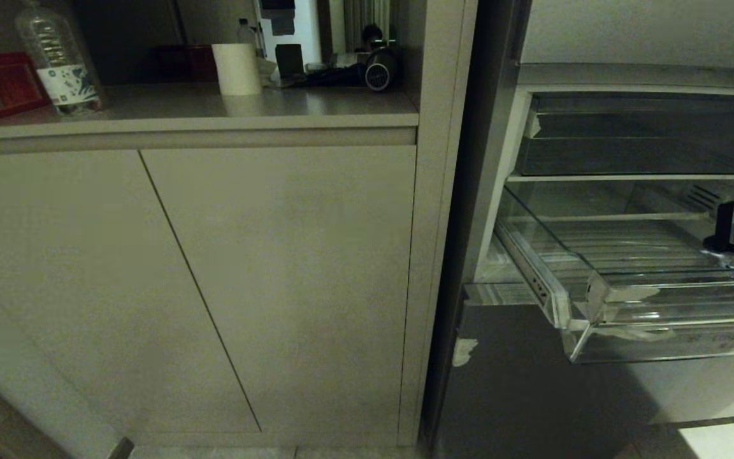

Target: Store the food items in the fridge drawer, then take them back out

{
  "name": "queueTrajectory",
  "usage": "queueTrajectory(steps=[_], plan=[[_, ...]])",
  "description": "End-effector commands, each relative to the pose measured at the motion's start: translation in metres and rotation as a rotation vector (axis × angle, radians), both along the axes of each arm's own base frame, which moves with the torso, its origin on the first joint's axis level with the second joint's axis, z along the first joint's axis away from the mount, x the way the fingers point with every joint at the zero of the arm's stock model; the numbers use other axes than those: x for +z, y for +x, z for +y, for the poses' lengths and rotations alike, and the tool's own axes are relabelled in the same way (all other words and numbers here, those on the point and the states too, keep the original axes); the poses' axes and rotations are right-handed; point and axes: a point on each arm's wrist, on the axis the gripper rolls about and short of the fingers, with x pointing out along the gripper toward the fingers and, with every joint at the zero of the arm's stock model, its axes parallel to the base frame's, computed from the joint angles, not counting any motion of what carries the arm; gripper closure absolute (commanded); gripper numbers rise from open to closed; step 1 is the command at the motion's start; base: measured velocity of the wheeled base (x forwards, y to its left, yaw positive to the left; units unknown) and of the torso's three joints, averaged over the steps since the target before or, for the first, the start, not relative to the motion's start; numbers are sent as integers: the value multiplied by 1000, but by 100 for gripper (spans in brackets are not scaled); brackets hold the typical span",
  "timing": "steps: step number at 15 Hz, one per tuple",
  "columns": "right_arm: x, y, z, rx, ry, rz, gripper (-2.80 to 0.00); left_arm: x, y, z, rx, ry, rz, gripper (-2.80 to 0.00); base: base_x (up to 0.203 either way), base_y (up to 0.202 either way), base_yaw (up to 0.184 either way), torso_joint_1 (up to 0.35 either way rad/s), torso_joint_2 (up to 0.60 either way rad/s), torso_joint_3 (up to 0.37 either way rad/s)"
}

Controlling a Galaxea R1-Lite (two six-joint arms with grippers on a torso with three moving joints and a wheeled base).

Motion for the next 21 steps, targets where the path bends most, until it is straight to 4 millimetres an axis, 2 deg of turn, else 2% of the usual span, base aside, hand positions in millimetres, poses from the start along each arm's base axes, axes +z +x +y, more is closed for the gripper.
queueTrajectory(steps=[1, 4, 7, 9, 14, 18, 21], plan=[[5, -9, -1, -11, -4, -38, 0, 0, 0, 0, 0, 0, 1, 0, 0, 0, 0, 0, 0, 0], [19, -25, -14, -81, -20, -113, 0, 0, 0, 0, 0, 0, 1, 0, 0, 0, 0, 0, 0, 0], [23, -52, -36, -210, -45, -146, 0, 0, 0, 0, 0, 0, 1, 0, 0, 0, 0, 0, 0, 0], [14, -65, -50, -308, -108, -140, 0, 0, 0, 0, 0, 0, 1, 0, 0, 0, 0, 0, 0, 0], [-7, -77, -84, -545, -344, -254, 0, 0, 0, 0, 0, 0, 2, 0, 0, 0, 0, 0, 0, 0], [-11, -92, -108, -689, -385, -238, 0, 0, 0, 0, 0, 0, 1, 0, 0, 0, 0, 0, 0, 0], [-14, -94, -117, -732, -387, -226, 0, 0, 0, 0, 0, 0, 1, 0, 0, 0, 0, 0, 0, 0]])
